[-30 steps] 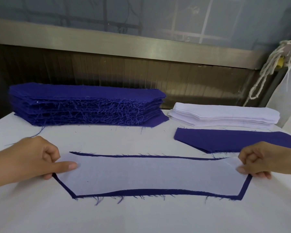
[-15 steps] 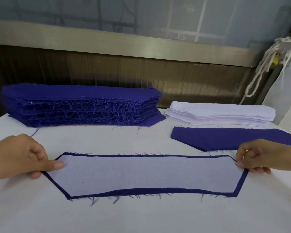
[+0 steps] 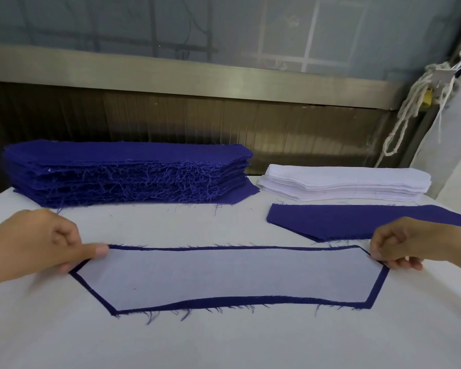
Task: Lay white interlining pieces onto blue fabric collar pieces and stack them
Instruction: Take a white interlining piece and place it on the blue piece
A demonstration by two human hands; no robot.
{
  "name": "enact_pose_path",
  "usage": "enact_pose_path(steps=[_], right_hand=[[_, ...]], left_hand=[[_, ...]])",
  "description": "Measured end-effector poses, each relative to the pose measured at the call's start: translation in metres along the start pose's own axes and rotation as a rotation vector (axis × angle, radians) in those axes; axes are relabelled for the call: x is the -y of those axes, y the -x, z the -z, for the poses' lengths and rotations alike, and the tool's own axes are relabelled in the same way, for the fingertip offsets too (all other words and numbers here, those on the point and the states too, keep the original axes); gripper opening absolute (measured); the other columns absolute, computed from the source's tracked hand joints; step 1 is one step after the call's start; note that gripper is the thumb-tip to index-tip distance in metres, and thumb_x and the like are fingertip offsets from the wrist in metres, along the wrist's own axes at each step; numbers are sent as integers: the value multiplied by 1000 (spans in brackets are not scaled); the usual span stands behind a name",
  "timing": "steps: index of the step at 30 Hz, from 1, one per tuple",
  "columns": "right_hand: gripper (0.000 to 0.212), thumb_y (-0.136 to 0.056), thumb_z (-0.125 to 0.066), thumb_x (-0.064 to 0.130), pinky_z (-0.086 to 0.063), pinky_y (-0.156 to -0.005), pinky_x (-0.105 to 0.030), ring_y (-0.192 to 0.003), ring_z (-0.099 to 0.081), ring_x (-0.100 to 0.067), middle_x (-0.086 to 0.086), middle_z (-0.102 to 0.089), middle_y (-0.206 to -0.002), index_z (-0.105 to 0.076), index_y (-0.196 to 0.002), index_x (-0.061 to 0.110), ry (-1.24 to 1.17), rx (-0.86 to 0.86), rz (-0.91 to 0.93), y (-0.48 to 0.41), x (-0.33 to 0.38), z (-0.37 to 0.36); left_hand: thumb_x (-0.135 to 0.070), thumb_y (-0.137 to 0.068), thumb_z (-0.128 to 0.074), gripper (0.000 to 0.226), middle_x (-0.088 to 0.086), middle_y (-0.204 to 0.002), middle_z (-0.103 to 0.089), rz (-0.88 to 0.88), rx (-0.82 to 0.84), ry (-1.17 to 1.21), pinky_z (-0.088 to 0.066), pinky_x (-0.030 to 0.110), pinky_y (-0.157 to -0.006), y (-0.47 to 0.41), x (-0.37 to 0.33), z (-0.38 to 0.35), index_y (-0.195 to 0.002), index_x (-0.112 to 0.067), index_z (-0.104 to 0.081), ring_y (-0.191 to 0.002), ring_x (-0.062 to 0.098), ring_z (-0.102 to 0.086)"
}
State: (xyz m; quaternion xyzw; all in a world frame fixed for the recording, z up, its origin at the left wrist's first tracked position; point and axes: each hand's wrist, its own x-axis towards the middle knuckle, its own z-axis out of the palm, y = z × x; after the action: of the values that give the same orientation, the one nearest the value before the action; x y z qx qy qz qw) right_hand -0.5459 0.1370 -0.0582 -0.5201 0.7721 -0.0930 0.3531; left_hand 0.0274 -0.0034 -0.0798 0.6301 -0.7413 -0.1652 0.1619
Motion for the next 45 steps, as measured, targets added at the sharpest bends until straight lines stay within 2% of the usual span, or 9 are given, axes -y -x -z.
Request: enact_pose_path(steps=[2,5,10,15,18,25,35,42,45], right_hand=[[10,-90,-72,15,-45,-50,-20,-56,-59,-10,-10,-73,-74,-76,-82,11,-35,-57,-14,-2,3,9],[16,-92,-71,15,-45,-50,-24,-55,-58,-15,-11,-71,-69,-74,-80,4,-88,-262,-60,-7,10,29],[18,-97,-64,14,-44,-60,-27,-69,-55,-24,-19,-68,-85,-68,-89,-2,-218,-589,-25,-25,14,57],[19,-98,-61,11,-45,-77,-35,-90,-55,-27,-19,-65,-102,-69,-107,-4,-363,-799,47,-55,-4,87],[20,-98,-62,10,-44,-72,-31,-86,-53,-24,-15,-64,-100,-71,-107,-5,-397,-908,44,-79,-25,107],[19,-91,-55,8,-44,-74,-32,-90,-63,-34,-19,-69,-96,-72,-91,-2,-222,-1070,-144,-119,-64,137],[24,-97,-55,16,-50,-83,-37,-103,-63,-39,-19,-69,-111,-71,-109,3,54,-1102,-289,-139,-87,149],[20,-94,-55,10,-47,-75,-35,-93,-63,-39,-21,-69,-103,-72,-97,0,92,-1130,-297,-145,-88,150],[22,-93,-54,9,-50,-83,-39,-104,-59,-40,-20,-66,-112,-74,-99,3,136,-1149,-248,-143,-87,151]], left_hand=[[-87,-54,-54,46,-10,-41,-61,-138,-157,-45,-47,25,-59,-3,-17,1,-58,-42,-65,-42,-4,-58],[-77,-71,-46,53,-18,-44,-60,-300,-270,-116,-52,27,-60,-8,-57,0,-54,-29,-60,-47,-4,-60],[-63,-88,-44,38,-13,-53,-56,-610,-378,-276,-48,28,-53,-19,-151,-19,-67,-33,-54,-57,0,-53],[-49,-99,-47,27,-14,-89,-64,-822,-341,-231,-50,29,-76,-44,-235,-67,-101,-29,-64,-89,8,-53],[-44,-104,-38,36,-8,-116,-60,-937,-349,-314,-45,28,-90,-62,-274,-102,-126,-25,-60,-104,12,-51],[-32,-108,-31,36,4,-125,-50,-826,-266,-482,-45,31,-93,-105,-327,-142,-123,-14,-58,-113,20,-45],[-32,-104,-48,27,3,-110,-61,-741,-230,-296,-48,29,-80,-140,-346,-146,-107,-15,-69,-101,19,-56],[-31,-94,-66,19,2,-90,-69,-672,-147,-82,-46,28,-69,-154,-347,-144,-97,-14,-73,-81,16,-63],[-33,-93,-68,20,2,-88,-69,-663,-143,-21,-51,31,-70,-157,-345,-147,-95,-13,-73,-79,16,-63]])
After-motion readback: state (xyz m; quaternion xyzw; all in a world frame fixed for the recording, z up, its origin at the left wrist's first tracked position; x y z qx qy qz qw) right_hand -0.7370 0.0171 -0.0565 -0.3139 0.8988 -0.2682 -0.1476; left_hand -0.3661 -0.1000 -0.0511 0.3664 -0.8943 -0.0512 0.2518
